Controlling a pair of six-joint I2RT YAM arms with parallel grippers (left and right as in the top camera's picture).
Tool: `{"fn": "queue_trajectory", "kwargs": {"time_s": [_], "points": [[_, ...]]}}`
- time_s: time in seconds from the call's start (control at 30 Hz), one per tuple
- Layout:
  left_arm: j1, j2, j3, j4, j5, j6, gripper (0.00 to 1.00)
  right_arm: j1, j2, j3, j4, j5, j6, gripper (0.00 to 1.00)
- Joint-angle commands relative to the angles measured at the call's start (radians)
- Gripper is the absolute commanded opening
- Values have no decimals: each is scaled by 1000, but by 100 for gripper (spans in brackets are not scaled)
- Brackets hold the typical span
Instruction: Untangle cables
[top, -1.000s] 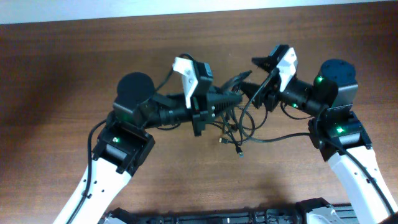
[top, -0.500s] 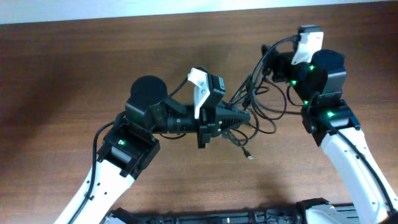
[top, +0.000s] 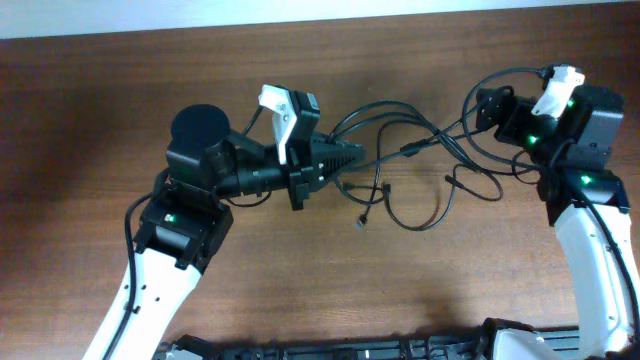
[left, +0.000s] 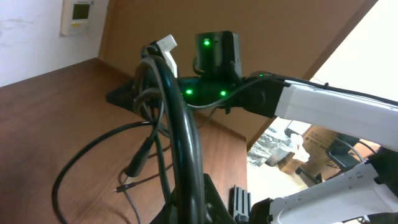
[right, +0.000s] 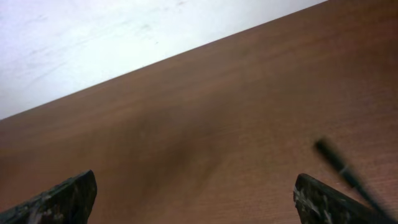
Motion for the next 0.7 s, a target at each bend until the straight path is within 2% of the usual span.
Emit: {"fn": "queue_trajectory", "kwargs": {"time_s": [0.0, 0.03, 0.1, 0.17, 0.23, 0.33, 0.43, 0.53, 0.67], "points": [[33, -22, 11, 1, 40, 6, 0, -68, 6, 9, -2, -86, -21, 99], [37, -22, 11, -9, 28, 6, 0, -71, 6, 9, 0, -121, -21, 98], [40, -22, 11, -52, -33, 6, 0, -71, 6, 9, 13, -220, -34, 89], [40, -22, 11, -118, -107, 22, 0, -71, 6, 9, 24, -288, -46, 76], [40, -22, 11, -171, -148, 50, 0, -71, 6, 9, 24, -306, -43, 71], [40, -22, 11, -275, -255, 117, 0, -71, 7, 9, 25, -302, -39, 72], [42, -22, 11, -382, -473, 149, 0, -88, 7, 9, 24, -300, 24, 81], [42, -22, 11, -486, -694, 155, 0, -118, 7, 9, 23, -304, 74, 86], [42, -22, 11, -513, -720, 166, 0, -129, 7, 9, 1, -315, 73, 94]]}}
